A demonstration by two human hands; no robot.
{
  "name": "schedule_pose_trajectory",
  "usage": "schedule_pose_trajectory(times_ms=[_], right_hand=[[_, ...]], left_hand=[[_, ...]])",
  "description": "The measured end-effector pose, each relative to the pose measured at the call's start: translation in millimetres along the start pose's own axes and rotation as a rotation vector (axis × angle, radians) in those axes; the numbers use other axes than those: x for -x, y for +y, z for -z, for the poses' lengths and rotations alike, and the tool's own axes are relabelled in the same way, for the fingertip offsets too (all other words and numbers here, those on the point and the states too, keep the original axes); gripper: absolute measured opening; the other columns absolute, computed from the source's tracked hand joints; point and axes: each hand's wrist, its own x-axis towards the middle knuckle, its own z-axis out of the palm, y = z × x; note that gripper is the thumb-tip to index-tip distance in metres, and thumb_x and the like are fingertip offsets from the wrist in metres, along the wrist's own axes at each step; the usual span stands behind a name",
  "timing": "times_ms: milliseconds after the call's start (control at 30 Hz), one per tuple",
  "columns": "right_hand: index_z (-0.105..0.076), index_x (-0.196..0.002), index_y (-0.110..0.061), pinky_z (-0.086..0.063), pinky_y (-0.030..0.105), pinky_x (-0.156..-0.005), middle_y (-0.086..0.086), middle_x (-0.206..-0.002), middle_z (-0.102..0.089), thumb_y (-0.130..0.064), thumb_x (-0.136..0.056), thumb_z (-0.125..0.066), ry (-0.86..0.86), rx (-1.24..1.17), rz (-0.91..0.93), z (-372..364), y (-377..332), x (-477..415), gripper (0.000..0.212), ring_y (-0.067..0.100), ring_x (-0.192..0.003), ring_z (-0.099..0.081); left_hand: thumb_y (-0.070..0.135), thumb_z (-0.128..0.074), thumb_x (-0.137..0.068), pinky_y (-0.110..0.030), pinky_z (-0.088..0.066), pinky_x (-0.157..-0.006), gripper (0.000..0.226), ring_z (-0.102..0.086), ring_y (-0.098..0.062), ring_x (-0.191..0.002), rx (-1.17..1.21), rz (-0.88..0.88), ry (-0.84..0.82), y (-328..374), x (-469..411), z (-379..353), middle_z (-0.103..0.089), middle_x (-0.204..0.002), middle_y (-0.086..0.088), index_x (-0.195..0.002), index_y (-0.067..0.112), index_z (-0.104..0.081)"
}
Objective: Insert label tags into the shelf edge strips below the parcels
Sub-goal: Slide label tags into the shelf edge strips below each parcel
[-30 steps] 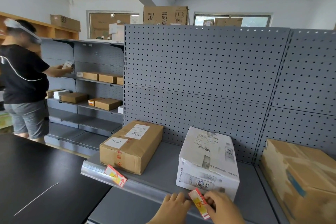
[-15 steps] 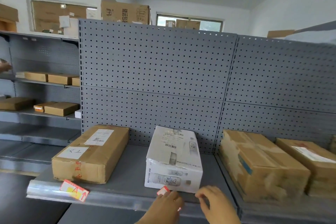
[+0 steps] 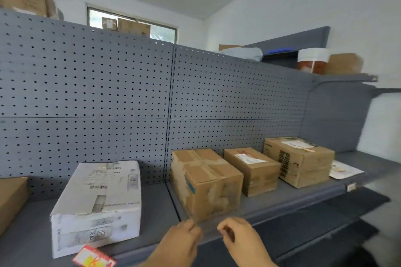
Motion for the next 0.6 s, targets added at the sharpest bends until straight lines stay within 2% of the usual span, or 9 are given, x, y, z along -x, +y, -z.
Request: schedule_pose_trajectory(times_ms=[100, 167, 233, 267, 367, 400, 467, 500, 600], right_hand=[[-0.049, -0.081, -0.045, -0.045, 0.016, -0.088, -0.014, -0.101, -0.055, -0.028, -0.088, -0.054, -0.046, -0.015, -0.110, 32.4, 40.6, 10.0, 0.019, 0.002, -0.090, -0.058], [-0.048, -0.076, -0.043, -0.044, 0.017, -0.093, -0.014, -0.100, -0.055, -0.031, -0.087, -0.056, -0.071, 0.008, -0.152, 54.0, 70.9, 15.5, 0.019, 0.004, -0.095, -0.059], [-0.050, -0.074, -0.043, -0.043, 0.015, -0.093, -0.017, -0.097, -0.056, -0.035, -0.082, -0.060, -0.026, 0.027, -0.179, 73.7, 103.1, 24.0, 0.016, -0.004, -0.091, -0.058], [-0.051, -0.073, -0.044, -0.043, 0.012, -0.091, -0.017, -0.097, -0.058, -0.036, -0.079, -0.061, 0.007, 0.032, -0.181, 79.7, 124.6, 27.9, 0.014, -0.007, -0.086, -0.056], [-0.055, -0.070, -0.045, -0.042, 0.009, -0.089, -0.018, -0.094, -0.059, -0.035, -0.078, -0.063, -0.002, 0.020, -0.267, 106.1, 171.8, 42.8, 0.015, -0.007, -0.075, -0.055], [-0.061, -0.078, -0.043, -0.041, 0.009, -0.091, -0.018, -0.095, -0.059, -0.034, -0.080, -0.063, 0.031, -0.009, -0.272, 114.1, 189.6, 42.0, 0.009, -0.005, -0.080, -0.059], [-0.068, -0.101, -0.034, -0.037, 0.005, -0.090, -0.013, -0.109, -0.063, -0.031, -0.084, -0.062, 0.053, -0.065, -0.304, 128.9, 219.2, 49.1, 0.019, 0.002, -0.099, -0.062], [-0.067, -0.104, -0.033, -0.037, 0.006, -0.089, -0.012, -0.116, -0.063, -0.030, -0.084, -0.061, 0.020, -0.099, -0.356, 139.9, 226.7, 55.6, 0.021, 0.003, -0.104, -0.061], [-0.062, -0.073, -0.047, -0.044, 0.010, -0.090, -0.014, -0.102, -0.066, -0.034, -0.078, -0.059, 0.096, -0.055, -0.352, 154.2, 265.6, 72.3, 0.014, -0.004, -0.089, -0.062]], left_hand=[[0.028, -0.039, -0.092, -0.033, -0.039, -0.088, 0.031, -0.050, -0.025, -0.110, 0.050, -0.050, 0.050, 35.3, -29.8, -10.9, -0.047, -0.120, -0.005, -0.118, 0.020, -0.052], [0.032, -0.041, -0.090, -0.024, -0.038, -0.092, 0.028, -0.052, -0.015, -0.110, 0.076, -0.073, 0.110, 64.2, -51.3, -18.1, -0.048, -0.119, 0.006, -0.114, 0.027, -0.054], [0.039, -0.048, -0.077, -0.012, -0.043, -0.077, 0.019, -0.060, 0.002, -0.086, 0.158, -0.108, 0.196, 93.5, -77.2, -21.3, -0.045, -0.102, 0.022, -0.096, 0.041, -0.052], [0.042, -0.048, -0.071, -0.010, -0.046, -0.070, 0.019, -0.059, 0.007, -0.077, 0.184, -0.120, 0.217, 109.3, -88.7, -21.6, -0.044, -0.096, 0.022, -0.090, 0.043, -0.050], [0.034, -0.045, -0.085, -0.018, -0.041, -0.088, 0.022, -0.054, -0.002, -0.101, 0.186, -0.153, 0.134, 162.7, -121.5, -23.2, -0.049, -0.111, 0.016, -0.104, 0.035, -0.054], [0.033, -0.044, -0.087, -0.020, -0.038, -0.092, 0.023, -0.052, -0.004, -0.106, 0.197, -0.174, 0.144, 179.5, -133.4, -26.6, -0.050, -0.115, 0.014, -0.107, 0.034, -0.054], [0.033, -0.044, -0.089, -0.022, -0.037, -0.095, 0.023, -0.052, -0.007, -0.110, 0.180, -0.199, 0.143, 206.3, -156.2, -37.0, -0.051, -0.115, 0.012, -0.109, 0.032, -0.055], [0.033, -0.045, -0.089, -0.022, -0.037, -0.095, 0.023, -0.051, -0.008, -0.110, 0.184, -0.195, 0.097, 220.7, -166.3, -41.3, -0.050, -0.113, 0.013, -0.110, 0.032, -0.055], [0.034, -0.047, -0.089, -0.017, -0.031, -0.089, 0.022, -0.050, -0.002, -0.109, 0.167, -0.260, 0.045, 256.3, -197.1, -48.6, -0.044, -0.103, 0.020, -0.109, 0.034, -0.056]])
